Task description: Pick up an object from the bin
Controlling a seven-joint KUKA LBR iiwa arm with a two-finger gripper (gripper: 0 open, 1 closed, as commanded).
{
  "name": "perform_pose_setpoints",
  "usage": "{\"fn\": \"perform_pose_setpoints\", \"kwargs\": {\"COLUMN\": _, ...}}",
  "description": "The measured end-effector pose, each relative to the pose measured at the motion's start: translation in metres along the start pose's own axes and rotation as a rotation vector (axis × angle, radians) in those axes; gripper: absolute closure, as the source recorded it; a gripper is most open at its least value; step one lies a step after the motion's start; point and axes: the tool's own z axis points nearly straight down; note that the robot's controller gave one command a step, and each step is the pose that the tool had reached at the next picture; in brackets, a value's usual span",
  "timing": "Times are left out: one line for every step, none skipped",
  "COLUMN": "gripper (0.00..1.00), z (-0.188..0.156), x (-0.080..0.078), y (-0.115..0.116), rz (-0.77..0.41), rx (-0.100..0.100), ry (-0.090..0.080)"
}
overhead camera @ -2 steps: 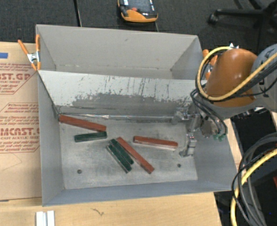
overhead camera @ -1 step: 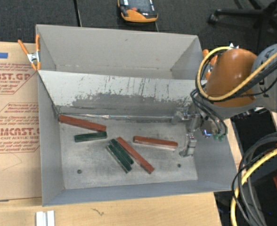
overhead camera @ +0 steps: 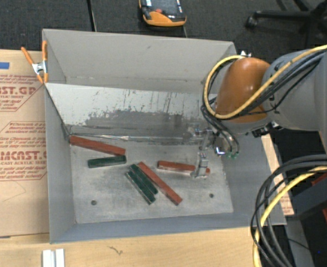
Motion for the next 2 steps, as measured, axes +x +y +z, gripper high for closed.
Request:
{"fn": "perform_pose_setpoints", "kwargs": {"gripper": 0.0, "z": 0.039, "x": -0.017, "y": 0.011, "rz": -0.002, "rx": -0.002, "ry": 0.007}}
{"fn": "perform_pose_setpoints", "kwargs": {"gripper": 0.0, "z": 0.003, "x": 0.01, "y": 0.014, "rz": 0.128, "rx": -0.001, "ry": 0.009}}
